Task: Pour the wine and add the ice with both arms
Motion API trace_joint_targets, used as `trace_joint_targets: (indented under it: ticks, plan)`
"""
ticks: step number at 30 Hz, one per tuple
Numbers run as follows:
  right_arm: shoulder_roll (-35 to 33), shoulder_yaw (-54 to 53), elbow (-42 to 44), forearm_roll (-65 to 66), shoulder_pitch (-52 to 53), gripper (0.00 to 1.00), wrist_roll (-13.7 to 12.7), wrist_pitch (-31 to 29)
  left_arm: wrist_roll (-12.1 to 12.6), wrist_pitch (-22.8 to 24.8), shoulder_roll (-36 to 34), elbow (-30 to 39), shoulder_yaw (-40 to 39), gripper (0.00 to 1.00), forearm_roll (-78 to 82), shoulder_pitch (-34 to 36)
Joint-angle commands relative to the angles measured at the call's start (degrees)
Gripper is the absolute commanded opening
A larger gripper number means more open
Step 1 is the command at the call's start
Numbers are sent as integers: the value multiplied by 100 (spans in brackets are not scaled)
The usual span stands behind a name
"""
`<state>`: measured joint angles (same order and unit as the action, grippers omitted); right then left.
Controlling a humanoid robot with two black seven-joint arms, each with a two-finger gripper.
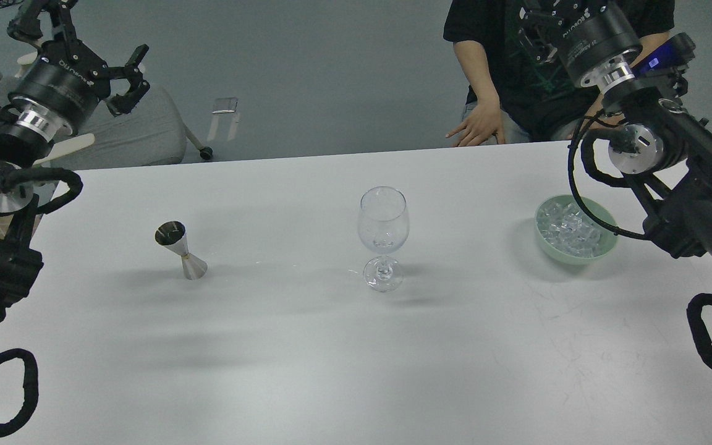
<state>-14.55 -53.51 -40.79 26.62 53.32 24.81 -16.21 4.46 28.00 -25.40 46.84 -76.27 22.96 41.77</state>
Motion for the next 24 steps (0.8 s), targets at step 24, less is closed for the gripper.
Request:
trace_joint_targets:
  ticks: [24]
  plan:
    - [-136,8,53,-17,-14,100,-11,-84,-6,0,132,-254,24,98,-414,50]
